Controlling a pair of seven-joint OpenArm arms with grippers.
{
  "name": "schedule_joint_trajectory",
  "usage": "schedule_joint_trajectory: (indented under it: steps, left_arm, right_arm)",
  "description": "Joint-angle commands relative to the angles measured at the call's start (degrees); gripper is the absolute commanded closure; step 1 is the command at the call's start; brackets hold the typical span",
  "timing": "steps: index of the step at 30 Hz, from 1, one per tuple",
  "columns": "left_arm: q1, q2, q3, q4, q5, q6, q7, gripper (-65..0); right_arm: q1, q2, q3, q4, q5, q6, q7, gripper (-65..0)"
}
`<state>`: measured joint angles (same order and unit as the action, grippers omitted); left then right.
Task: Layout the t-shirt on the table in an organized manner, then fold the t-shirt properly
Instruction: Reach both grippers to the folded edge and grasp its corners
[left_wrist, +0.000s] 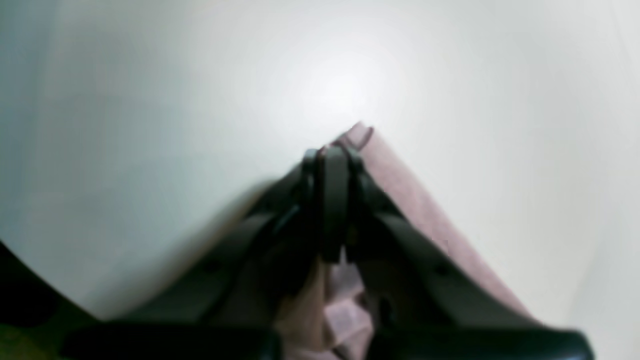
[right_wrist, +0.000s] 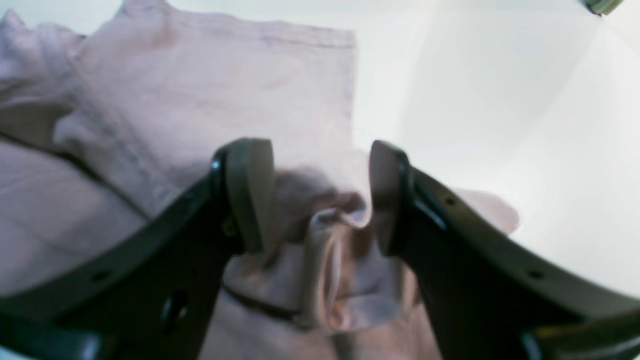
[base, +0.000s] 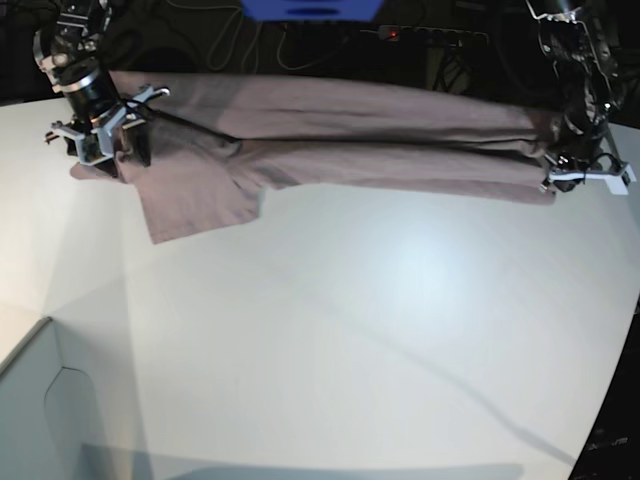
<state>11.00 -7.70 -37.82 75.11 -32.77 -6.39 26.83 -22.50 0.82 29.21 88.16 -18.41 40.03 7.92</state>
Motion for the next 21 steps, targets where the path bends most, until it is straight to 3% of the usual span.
schedule_joint_trajectory:
  steps: [1, 11, 17, 21]
  left_arm:
    - [-0.06, -0.69, -0.20, 2.47, -0.59, -0.42, -1.20, 0.0]
    - [3.10, 1.33, -0.37, 14.78, -0.59, -0.42, -1.20, 0.0]
    - [3.19, 1.16, -0.29, 14.87, -0.68, -0.42, -1.20, 0.0]
    - [2.67, 1.16, -0.29, 14.87, -0.41, -0.42, -1.20, 0.0]
  right_arm:
    - [0.57, 0.37, 0.28, 1.99, 1.23, -0.03, 2.05, -31.3]
    - [6.37, -4.20, -0.07, 6.39, 1.23, -0.03, 0.30, -31.5]
    - [15.86, -4.03, -2.35, 5.77, 1.23, -0.03, -19.40, -37.5]
    - [21.75, -1.57, -4.64, -0.47, 1.23, -0.03, -29.24, -41.5]
